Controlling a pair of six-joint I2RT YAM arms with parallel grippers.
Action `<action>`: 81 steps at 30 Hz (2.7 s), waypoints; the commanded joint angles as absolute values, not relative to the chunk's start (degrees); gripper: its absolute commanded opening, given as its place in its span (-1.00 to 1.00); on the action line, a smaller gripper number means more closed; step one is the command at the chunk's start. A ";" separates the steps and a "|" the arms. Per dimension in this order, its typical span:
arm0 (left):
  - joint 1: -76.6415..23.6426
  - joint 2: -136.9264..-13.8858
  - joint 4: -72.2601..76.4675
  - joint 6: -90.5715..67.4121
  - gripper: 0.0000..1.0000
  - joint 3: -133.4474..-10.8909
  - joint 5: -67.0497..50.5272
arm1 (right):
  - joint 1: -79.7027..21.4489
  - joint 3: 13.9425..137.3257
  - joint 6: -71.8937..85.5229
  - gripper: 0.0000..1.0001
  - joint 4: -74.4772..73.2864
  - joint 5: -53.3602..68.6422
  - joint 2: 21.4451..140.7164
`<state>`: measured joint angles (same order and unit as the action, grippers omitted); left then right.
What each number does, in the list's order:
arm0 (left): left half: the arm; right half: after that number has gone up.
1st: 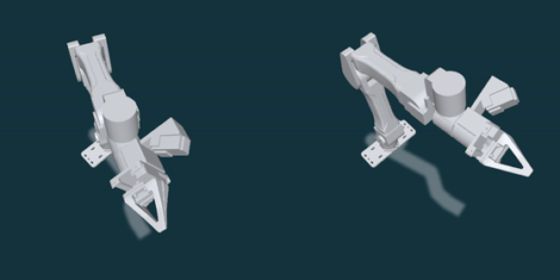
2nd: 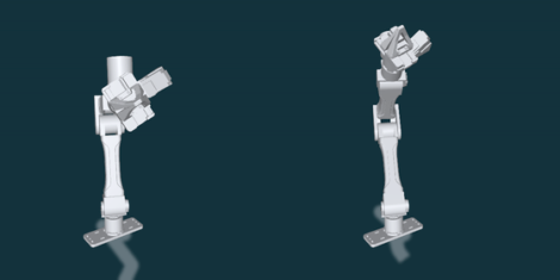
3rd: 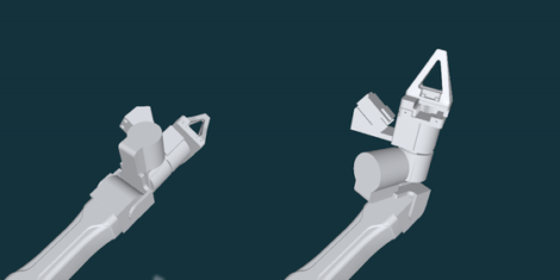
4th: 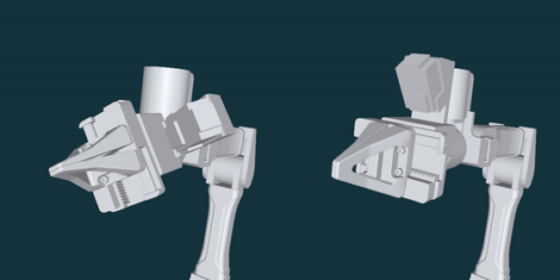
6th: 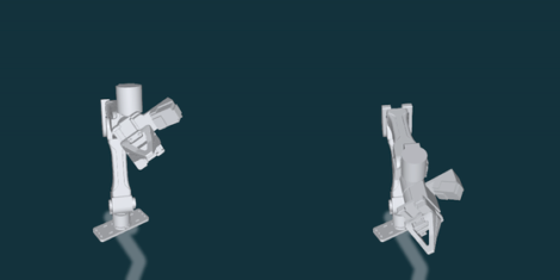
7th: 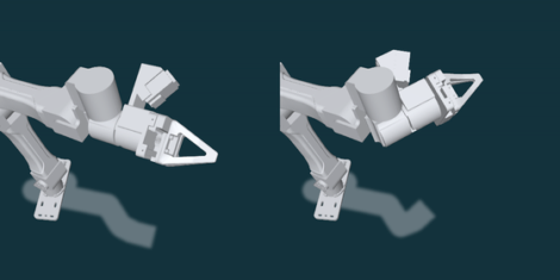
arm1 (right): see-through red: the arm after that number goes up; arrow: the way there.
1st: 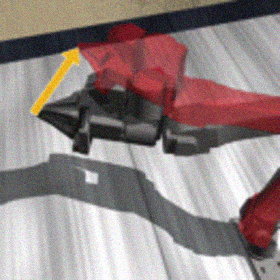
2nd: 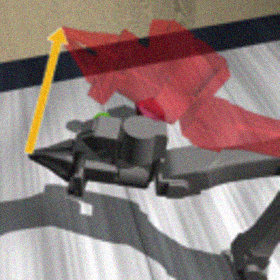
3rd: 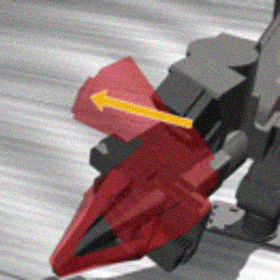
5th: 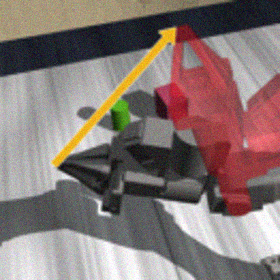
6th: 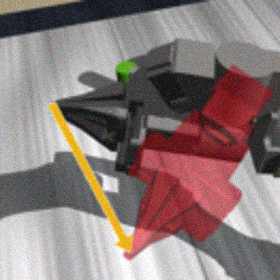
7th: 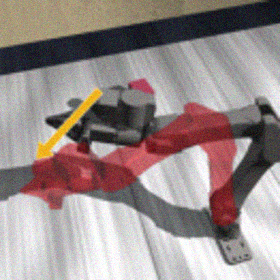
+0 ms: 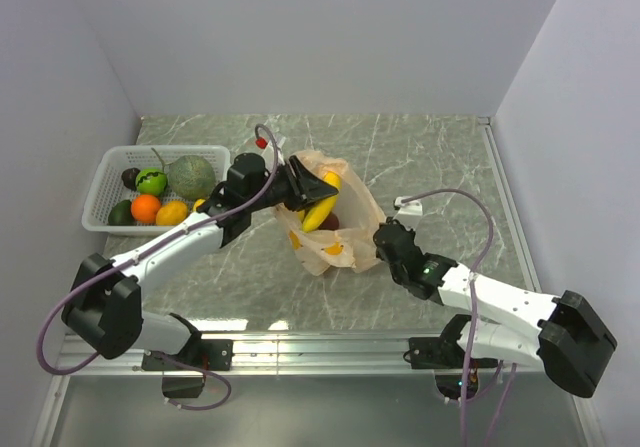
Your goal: Untie the knot of the plastic bag and take out the fruit
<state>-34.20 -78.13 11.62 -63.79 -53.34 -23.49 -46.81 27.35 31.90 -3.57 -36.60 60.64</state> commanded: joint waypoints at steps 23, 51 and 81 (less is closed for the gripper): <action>-33.22 -61.88 1.34 -28.76 -0.68 -60.46 -62.18 | -30.24 30.68 32.25 -1.00 -5.89 -29.80 58.28; 10.44 -71.36 -17.31 -36.03 -0.11 -57.56 21.01 | -30.32 27.33 30.76 -1.00 -6.94 -24.79 44.74; -45.76 -56.68 -18.20 -19.95 0.91 -60.37 -4.67 | -36.91 28.57 21.88 -0.81 -6.07 -26.89 42.63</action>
